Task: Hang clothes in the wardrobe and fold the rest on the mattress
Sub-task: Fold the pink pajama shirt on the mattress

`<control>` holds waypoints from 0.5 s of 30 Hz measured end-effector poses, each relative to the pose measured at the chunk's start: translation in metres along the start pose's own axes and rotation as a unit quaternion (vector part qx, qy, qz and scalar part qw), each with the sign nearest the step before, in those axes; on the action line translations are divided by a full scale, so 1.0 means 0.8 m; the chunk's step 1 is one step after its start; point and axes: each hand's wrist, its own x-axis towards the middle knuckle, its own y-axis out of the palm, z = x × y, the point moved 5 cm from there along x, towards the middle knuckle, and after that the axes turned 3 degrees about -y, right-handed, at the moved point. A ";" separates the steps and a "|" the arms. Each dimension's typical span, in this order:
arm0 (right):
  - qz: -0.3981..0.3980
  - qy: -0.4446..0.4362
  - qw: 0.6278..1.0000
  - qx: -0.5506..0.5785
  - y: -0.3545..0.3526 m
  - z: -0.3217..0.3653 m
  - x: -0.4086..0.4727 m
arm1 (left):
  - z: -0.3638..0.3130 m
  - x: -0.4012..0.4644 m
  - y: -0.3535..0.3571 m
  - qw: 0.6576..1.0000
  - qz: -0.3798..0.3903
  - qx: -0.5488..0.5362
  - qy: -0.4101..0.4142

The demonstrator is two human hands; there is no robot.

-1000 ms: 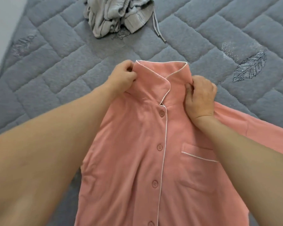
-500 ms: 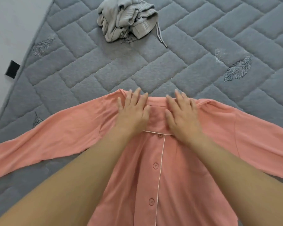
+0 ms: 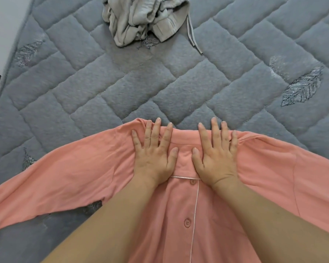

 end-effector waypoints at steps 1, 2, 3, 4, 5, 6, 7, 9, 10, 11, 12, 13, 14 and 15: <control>0.000 -0.001 1.000 -0.002 0.001 0.000 0.001 | 0.000 0.001 0.000 1.000 0.004 0.000 -0.001; 0.000 0.000 1.000 -0.005 0.001 0.000 0.001 | 0.000 0.001 0.000 1.000 0.006 0.001 -0.002; -0.001 0.000 1.000 -0.008 0.001 0.000 0.001 | 0.001 0.001 0.000 1.000 0.009 0.004 -0.006; 0.000 0.000 1.000 -0.011 0.000 0.001 0.000 | 0.001 0.000 0.000 1.000 0.015 0.005 -0.011; 0.004 0.003 1.000 -0.014 -0.001 0.001 -0.001 | 0.001 0.000 -0.001 1.000 0.023 0.003 -0.013; 0.012 0.007 1.000 -0.016 -0.004 0.001 -0.002 | -0.001 0.000 -0.003 0.999 0.031 -0.004 -0.011; 0.020 0.011 1.000 -0.017 -0.007 0.001 -0.003 | -0.002 0.000 -0.006 0.999 0.037 -0.015 -0.004; 0.043 0.018 0.999 -0.015 -0.016 0.000 -0.006 | 0.007 -0.007 -0.018 0.997 0.052 -0.049 0.002; 0.050 0.024 0.998 -0.011 -0.020 0.001 -0.007 | 0.024 -0.019 -0.025 0.996 0.051 -0.068 -0.015; 0.052 0.035 0.998 -0.005 -0.026 0.004 -0.008 | 0.049 -0.037 -0.032 0.994 0.043 -0.086 -0.052; 0.048 0.044 0.998 0.004 -0.032 0.014 -0.010 | 0.083 -0.064 -0.040 0.989 0.029 -0.101 -0.104; 0.040 0.041 0.998 0.014 -0.038 0.033 -0.012 | 0.120 -0.099 -0.049 0.980 0.012 -0.113 -0.161; 0.030 0.021 0.999 0.026 -0.045 0.062 -0.014 | 0.160 -0.137 -0.058 0.968 -0.012 -0.125 -0.216; 0.025 -0.015 0.999 0.039 -0.049 0.099 -0.013 | 0.198 -0.175 -0.068 0.951 -0.039 -0.141 -0.272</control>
